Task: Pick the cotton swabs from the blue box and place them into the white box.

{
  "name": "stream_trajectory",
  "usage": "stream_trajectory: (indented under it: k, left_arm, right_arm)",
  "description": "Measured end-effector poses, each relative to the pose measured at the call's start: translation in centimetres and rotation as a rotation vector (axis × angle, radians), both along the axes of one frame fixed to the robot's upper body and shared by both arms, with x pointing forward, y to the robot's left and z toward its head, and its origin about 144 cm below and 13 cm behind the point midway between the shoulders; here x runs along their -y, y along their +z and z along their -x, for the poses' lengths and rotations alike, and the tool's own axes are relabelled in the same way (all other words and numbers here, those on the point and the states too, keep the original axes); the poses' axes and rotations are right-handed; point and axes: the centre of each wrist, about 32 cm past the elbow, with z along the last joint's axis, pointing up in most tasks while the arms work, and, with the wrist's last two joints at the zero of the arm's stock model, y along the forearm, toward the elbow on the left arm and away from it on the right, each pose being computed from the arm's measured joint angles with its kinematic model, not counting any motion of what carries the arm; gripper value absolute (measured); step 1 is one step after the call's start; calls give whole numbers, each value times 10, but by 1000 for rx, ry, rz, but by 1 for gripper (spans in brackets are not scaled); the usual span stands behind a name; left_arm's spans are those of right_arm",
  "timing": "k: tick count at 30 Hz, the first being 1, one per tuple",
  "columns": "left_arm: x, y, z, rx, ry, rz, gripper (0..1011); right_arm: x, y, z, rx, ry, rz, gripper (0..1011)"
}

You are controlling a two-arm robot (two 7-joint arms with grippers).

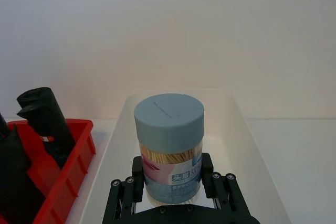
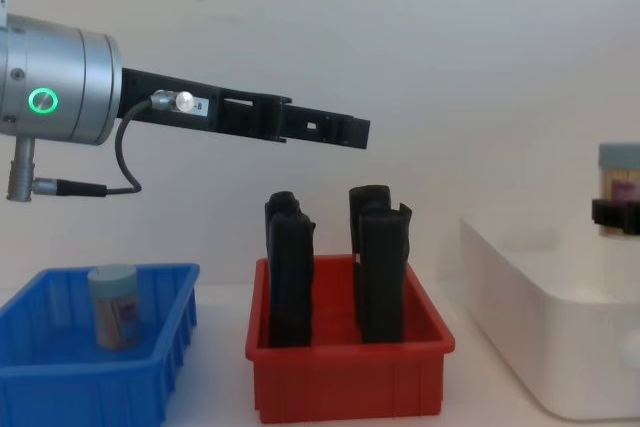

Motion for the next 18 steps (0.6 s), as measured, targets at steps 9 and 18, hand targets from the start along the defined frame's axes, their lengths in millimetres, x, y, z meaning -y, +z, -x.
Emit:
stream_trajectory:
  k: [9, 18]
  left_arm:
    - [0, 0, 0, 0, 0, 0, 1000]
    - [0, 0, 0, 0, 0, 0, 1000]
  right_arm:
    - [4, -7, -13, -55, -9, -9, 622]
    - [5, -10, -19, -80, -1, -16, 622]
